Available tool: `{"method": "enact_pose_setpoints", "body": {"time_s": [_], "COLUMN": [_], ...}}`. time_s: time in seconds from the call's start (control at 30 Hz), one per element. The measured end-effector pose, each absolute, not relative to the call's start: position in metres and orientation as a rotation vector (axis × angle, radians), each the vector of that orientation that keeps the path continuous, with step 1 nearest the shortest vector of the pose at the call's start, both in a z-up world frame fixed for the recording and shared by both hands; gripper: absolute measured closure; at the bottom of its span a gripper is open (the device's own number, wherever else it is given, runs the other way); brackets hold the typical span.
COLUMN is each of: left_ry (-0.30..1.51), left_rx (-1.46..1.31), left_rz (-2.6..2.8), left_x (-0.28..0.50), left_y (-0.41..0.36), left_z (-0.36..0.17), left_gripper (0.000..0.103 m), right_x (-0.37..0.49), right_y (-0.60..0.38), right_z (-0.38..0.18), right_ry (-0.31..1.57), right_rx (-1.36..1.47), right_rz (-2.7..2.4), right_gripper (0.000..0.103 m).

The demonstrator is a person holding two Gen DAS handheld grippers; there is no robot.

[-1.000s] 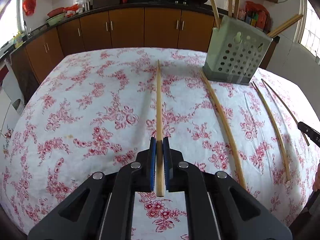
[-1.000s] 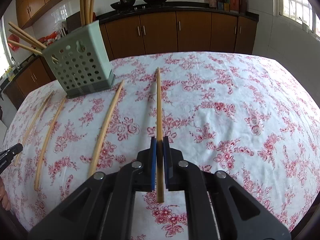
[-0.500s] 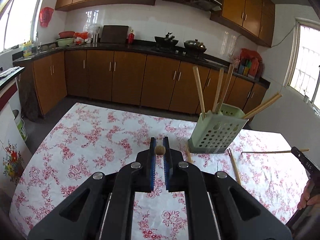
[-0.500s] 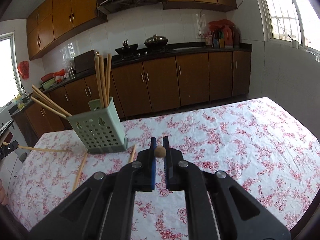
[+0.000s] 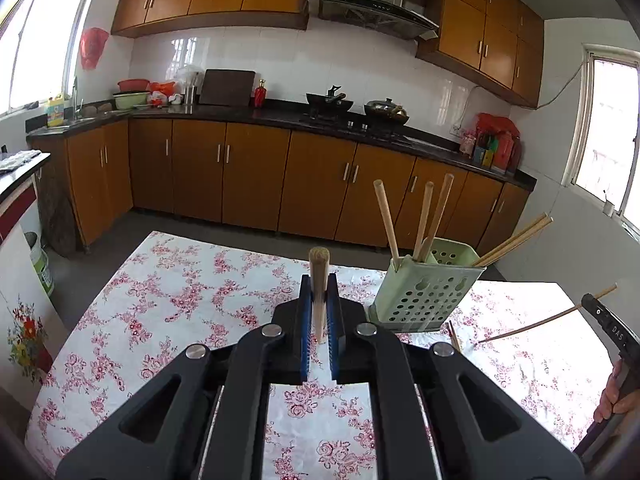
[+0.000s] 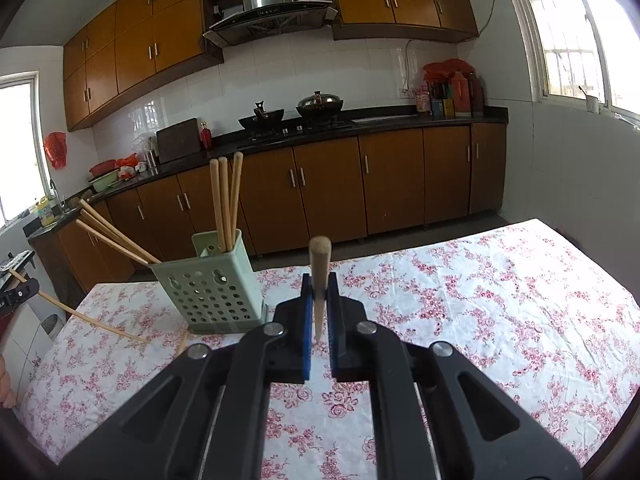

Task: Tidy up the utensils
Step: 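Lift both held chopsticks upright and carry them above the green holder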

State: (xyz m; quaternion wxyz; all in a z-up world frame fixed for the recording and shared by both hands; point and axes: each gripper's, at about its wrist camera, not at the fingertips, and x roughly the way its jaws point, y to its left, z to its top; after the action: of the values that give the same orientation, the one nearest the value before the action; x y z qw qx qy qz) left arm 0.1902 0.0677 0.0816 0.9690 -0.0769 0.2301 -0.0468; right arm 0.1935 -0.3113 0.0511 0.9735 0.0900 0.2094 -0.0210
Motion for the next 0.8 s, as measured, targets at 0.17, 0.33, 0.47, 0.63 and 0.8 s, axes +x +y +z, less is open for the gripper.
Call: {"method": "enact_pose_setpoints", "body": {"time_s": [0.17,0.33,0.47,0.63,0.8], "left_ry": [0.411,0.368,0.326,0.281,0.281], "left_rx": [-0.146,-0.154,-0.147,-0.164,-0.143], "left_rz": [-0.155,-0.224,-0.270,-0.277,-0.258], "left_x": [0.180,0.174,0.173,0.183,0.202], "left_y": [0.059,0.044,0.025,0.007,-0.006], "left_z": [0.118,0.151,0.173,0.187,0.189], "left_gripper": [0.096,0.096,0.096,0.096,0.096], "right_x": [0.185,0.175,0.168,0.173,0.197], "right_y": [-0.307,-0.306,-0.302,-0.291,-0.276], "right_z": [0.090,0.130,0.157,0.178,0.180], "right_ry": [0.362,0.296,0.233,0.163,0.123], "right_rx": [0.196,0.238,0.257,0.245,0.212], "right_rz": [0.008,0.083,0.137,0.161,0.139], "right_gripper": [0.095,0.095,0.095,0.095,0.095]}}
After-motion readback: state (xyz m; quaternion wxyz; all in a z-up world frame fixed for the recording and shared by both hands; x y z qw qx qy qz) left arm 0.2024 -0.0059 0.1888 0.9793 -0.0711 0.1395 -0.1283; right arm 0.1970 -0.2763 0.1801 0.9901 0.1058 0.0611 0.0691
